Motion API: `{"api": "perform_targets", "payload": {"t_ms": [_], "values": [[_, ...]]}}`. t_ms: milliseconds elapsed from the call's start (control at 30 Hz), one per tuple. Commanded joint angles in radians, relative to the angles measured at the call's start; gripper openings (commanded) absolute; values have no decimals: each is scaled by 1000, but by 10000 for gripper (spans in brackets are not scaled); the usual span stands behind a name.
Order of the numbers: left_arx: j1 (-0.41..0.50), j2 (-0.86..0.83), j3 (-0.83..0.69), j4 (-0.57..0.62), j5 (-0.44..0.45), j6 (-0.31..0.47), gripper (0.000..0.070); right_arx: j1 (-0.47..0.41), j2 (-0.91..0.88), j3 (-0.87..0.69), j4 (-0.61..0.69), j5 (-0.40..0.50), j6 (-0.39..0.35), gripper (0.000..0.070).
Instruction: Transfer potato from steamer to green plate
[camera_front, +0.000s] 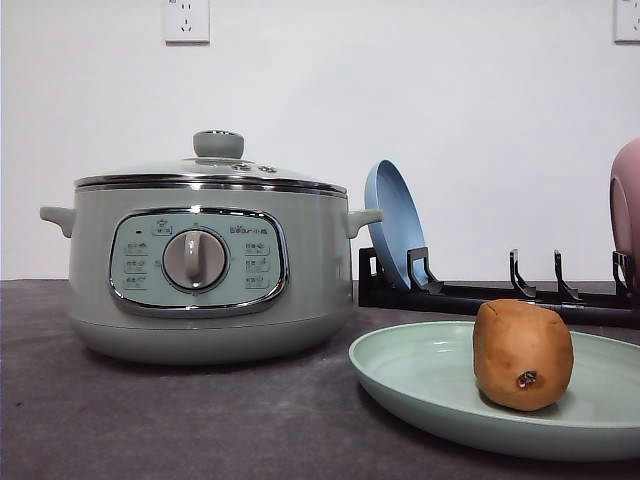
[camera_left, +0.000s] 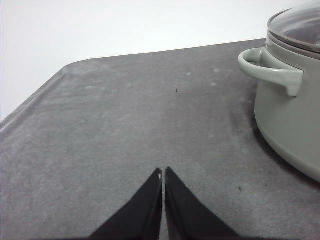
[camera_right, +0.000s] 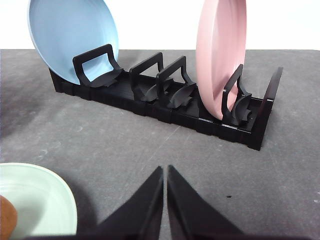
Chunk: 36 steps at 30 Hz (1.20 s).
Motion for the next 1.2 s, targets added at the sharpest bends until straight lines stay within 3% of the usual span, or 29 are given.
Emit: {"api": "perform_targets", "payload": {"t_ms": [0,1167], "values": [[1,-2,-20,-5,-3,-2,0,-1,-3,-5,9,0,-1,0],[1,-2,-20,-4,-3,-2,0,-1,-3,-5,9,0,-1,0]]}}
